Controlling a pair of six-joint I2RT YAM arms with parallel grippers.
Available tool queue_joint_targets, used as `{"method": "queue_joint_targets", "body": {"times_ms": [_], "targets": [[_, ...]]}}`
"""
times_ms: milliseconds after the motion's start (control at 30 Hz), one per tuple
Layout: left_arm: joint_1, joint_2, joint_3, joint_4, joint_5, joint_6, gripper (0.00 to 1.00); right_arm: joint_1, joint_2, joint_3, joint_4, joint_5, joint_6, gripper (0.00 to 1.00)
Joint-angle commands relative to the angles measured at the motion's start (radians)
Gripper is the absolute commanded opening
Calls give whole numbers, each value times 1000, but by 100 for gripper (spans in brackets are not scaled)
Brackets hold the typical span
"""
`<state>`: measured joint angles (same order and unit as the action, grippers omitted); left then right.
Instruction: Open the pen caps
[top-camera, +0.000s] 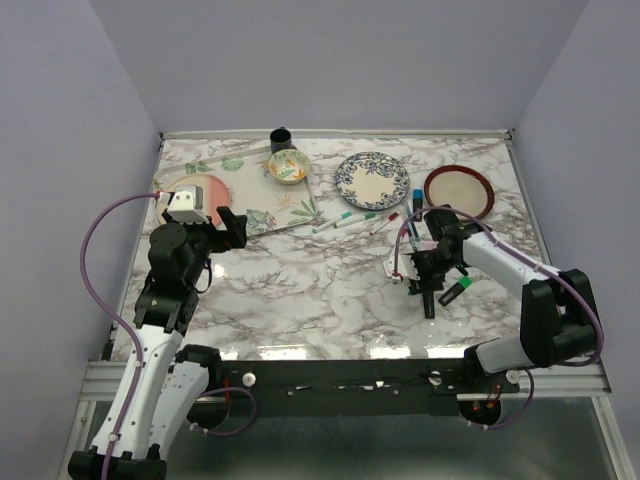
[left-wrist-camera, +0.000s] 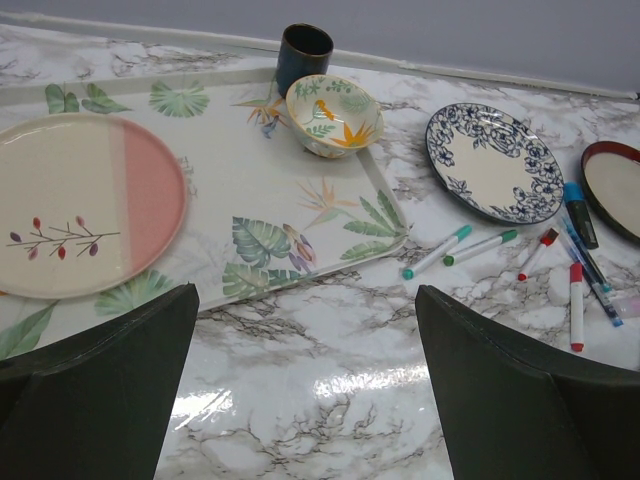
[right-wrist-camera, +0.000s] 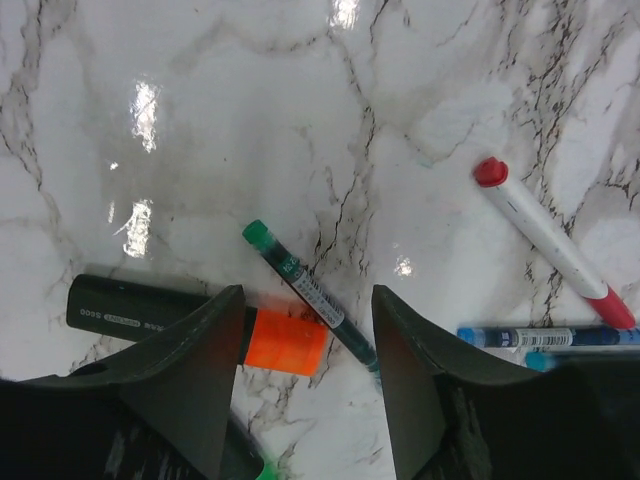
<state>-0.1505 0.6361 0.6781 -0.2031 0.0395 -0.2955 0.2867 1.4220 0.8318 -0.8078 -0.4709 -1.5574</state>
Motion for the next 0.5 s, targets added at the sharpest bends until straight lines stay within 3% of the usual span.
{"method": "queue_joint_targets", "body": {"times_ms": [0, 467], "targets": [[5, -12, 11, 24, 20, 13, 99, 38, 40, -19, 50, 130, -18, 58], [5, -19, 11, 24, 20, 13, 99, 132, 115, -13, 93, 245, -23, 43]]}}
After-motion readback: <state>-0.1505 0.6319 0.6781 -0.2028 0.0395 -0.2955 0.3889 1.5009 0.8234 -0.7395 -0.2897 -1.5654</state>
